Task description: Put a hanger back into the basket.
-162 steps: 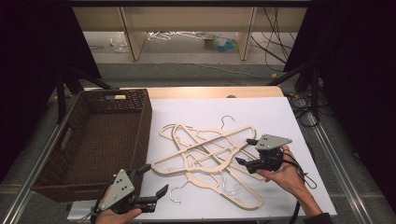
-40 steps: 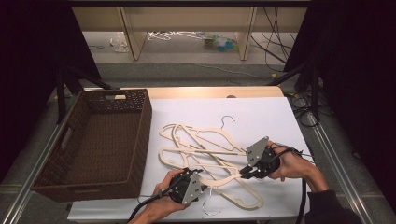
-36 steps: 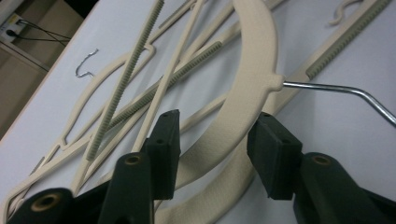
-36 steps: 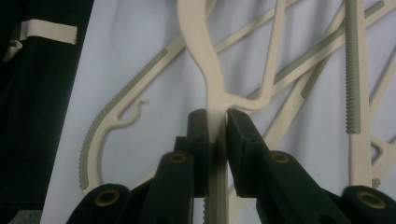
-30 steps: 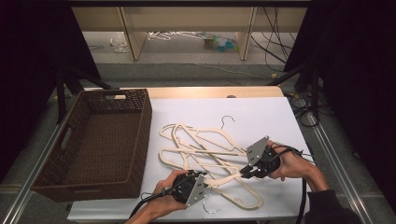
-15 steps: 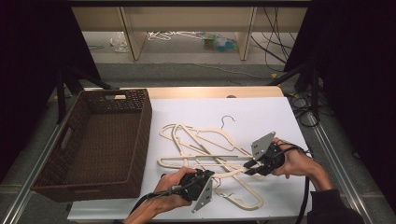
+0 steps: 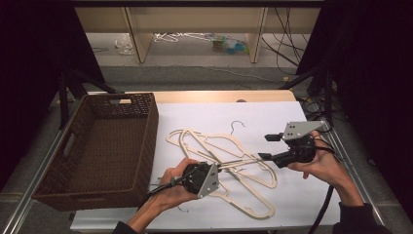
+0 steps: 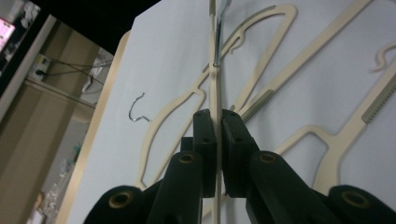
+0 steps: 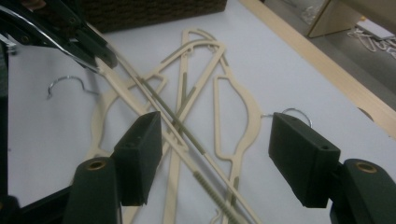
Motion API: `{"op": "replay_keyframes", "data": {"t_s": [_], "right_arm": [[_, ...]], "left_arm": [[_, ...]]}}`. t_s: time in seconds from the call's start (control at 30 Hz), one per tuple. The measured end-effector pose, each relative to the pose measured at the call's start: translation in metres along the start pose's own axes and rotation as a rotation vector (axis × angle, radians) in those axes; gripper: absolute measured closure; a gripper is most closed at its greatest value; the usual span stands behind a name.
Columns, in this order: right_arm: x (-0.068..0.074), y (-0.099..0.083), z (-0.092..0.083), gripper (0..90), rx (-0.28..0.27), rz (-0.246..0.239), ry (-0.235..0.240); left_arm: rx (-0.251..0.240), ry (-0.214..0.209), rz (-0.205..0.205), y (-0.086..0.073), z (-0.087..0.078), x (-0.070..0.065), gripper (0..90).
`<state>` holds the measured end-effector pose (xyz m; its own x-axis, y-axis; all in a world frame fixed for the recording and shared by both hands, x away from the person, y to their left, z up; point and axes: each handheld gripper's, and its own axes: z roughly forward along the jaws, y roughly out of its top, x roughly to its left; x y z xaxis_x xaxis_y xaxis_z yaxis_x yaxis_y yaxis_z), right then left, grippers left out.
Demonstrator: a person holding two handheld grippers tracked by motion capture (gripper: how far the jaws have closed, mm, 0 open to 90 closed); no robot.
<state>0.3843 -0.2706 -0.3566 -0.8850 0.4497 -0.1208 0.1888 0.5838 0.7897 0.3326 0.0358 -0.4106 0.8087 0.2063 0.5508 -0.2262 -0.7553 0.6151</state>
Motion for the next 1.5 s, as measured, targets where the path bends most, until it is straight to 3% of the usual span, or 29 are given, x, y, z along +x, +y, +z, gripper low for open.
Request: {"op": "replay_keyframes", "data": {"t_s": [0.1,0.2,0.3,0.4,0.47,0.6,0.7,0.9,1.1,1.23,1.37,1.5], "right_arm": [[0.006,0.003,-0.005,34.2,-0.023,-0.005,-0.05],[0.009,0.004,-0.01,33.7,-0.033,0.006,-0.089],[0.014,0.003,-0.012,33.6,-0.044,0.025,-0.112],[0.022,-0.002,-0.012,33.6,-0.034,0.029,-0.099],[0.028,-0.007,-0.01,33.6,-0.026,0.029,-0.097],[0.034,-0.02,-0.002,32.5,0.002,0.055,-0.087],[0.038,-0.026,0.005,32.5,0.019,0.06,-0.08],[0.044,-0.032,0.015,32.4,0.035,0.052,-0.063],[0.047,-0.036,0.019,32.4,0.041,0.046,-0.036],[0.047,-0.038,0.019,32.4,0.048,0.049,-0.034],[0.046,-0.04,0.018,32.4,0.057,0.056,-0.029],[0.047,-0.042,0.019,32.1,0.046,0.06,-0.024]], "left_arm": [[-0.022,0.019,-0.093,0.0,-0.005,0.012,85.4],[-0.041,0.033,-0.141,0.005,-0.014,0.025,85.5],[-0.083,0.035,-0.241,0.01,-0.025,0.04,85.6],[-0.11,0.03,-0.355,0.011,-0.037,0.055,85.6],[-0.126,0.026,-0.453,0.009,-0.044,0.065,85.6],[-0.141,0.031,-0.554,0.005,-0.058,0.078,85.6],[-0.144,0.031,-0.599,0.002,-0.068,0.088,85.7],[-0.185,-0.028,-0.748,-0.004,-0.088,0.105,85.7],[-0.221,-0.043,-0.843,-0.004,-0.117,0.124,85.7],[-0.289,-0.066,-0.917,-0.001,-0.14,0.14,85.7],[-0.298,-0.019,-0.91,-0.001,-0.165,0.156,85.7],[-0.286,0.055,-0.92,-0.018,-0.187,0.168,85.7]]}}
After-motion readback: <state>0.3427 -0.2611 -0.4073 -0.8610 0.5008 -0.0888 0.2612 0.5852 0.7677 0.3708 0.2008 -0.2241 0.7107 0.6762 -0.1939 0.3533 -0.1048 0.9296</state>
